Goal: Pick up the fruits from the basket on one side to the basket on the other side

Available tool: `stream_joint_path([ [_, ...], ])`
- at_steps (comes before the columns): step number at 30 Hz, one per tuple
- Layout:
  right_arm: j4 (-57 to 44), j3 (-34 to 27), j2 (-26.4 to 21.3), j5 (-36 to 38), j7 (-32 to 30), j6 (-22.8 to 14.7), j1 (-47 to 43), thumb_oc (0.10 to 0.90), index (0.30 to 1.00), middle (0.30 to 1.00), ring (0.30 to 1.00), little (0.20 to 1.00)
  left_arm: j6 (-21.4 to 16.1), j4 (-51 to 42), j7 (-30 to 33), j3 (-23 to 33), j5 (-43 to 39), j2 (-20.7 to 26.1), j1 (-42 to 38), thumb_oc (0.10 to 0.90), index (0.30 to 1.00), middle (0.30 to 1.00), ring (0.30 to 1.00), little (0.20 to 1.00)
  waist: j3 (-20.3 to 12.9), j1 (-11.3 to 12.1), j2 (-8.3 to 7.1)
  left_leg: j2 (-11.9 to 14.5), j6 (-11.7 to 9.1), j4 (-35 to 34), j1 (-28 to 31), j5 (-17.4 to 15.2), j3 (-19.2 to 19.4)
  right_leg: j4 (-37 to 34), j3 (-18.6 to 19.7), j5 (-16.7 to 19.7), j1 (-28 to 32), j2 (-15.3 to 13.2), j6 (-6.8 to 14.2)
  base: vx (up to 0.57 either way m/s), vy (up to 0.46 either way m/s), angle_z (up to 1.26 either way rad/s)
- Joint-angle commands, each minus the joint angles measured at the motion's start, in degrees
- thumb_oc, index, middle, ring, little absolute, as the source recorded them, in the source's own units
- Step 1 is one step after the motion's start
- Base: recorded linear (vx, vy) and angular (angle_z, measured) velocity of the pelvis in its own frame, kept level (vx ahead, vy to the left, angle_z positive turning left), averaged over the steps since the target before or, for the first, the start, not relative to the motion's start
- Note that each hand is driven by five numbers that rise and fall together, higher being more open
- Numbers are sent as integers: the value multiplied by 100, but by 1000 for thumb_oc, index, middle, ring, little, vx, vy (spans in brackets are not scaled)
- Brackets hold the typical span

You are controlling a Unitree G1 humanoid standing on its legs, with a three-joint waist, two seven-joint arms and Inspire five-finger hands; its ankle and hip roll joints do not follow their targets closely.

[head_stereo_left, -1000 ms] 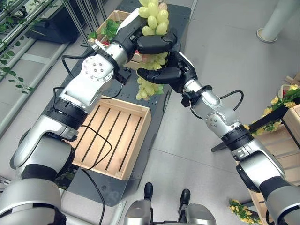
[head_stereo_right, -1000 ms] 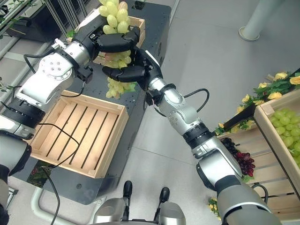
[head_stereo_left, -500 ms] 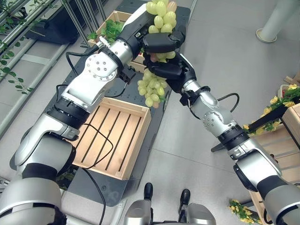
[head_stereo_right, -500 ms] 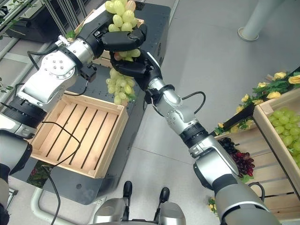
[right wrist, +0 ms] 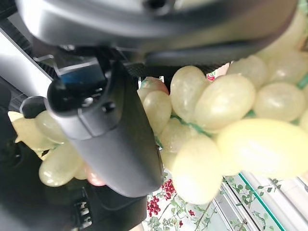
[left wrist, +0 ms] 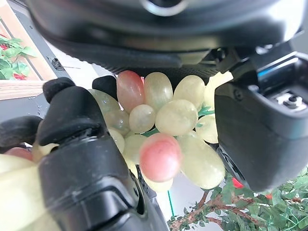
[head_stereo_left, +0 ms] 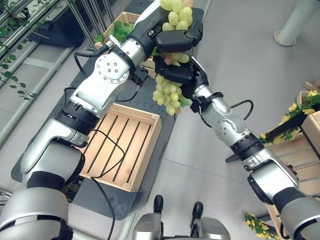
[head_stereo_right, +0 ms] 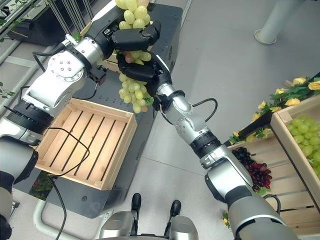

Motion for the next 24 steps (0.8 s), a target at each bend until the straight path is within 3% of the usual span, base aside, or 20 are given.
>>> stream_joint_path([
  [1, -47, -129, 777, 116, 144, -1173, 366, 400, 300, 300, 300, 300, -175, 1432, 557, 369, 138, -705, 534, 800, 900, 900, 900, 900, -2274, 21, 65, -245, -33, -21, -233, -505, -26, 4, 178, -218, -220, 7, -152, 0, 0, 0],
  [7, -194, -260, 658, 64, 152, -1176, 645, 400, 300, 300, 300, 300, -197, 1769, 1070, 714, 182, -645, 837, 800, 900, 900, 900, 900, -2261, -86, 41, -209, -41, -21, -233, -509, 102, 4, 290, -183, -280, 21, -146, -4, 11, -4],
  [17, -696, -724, 347, -101, 221, -1198, 1367, 400, 300, 300, 300, 300, 0, 2150, 876, 1139, 310, -552, 1498, 800, 900, 900, 900, 900, -2215, -406, 10, -150, -14, -21, -151, -583, 357, 4, 614, -146, -355, 58, -129, -3, 24, -15],
  [24, -731, -1086, -22, -263, 376, -905, 1851, 400, 300, 300, 300, 300, -106, 2259, 722, 1336, 315, -484, 1805, 800, 900, 900, 900, 900, -2216, -619, -7, -110, -4, -21, -69, -624, 583, 4, 845, -102, -384, 78, -80, 19, 34, -23],
])
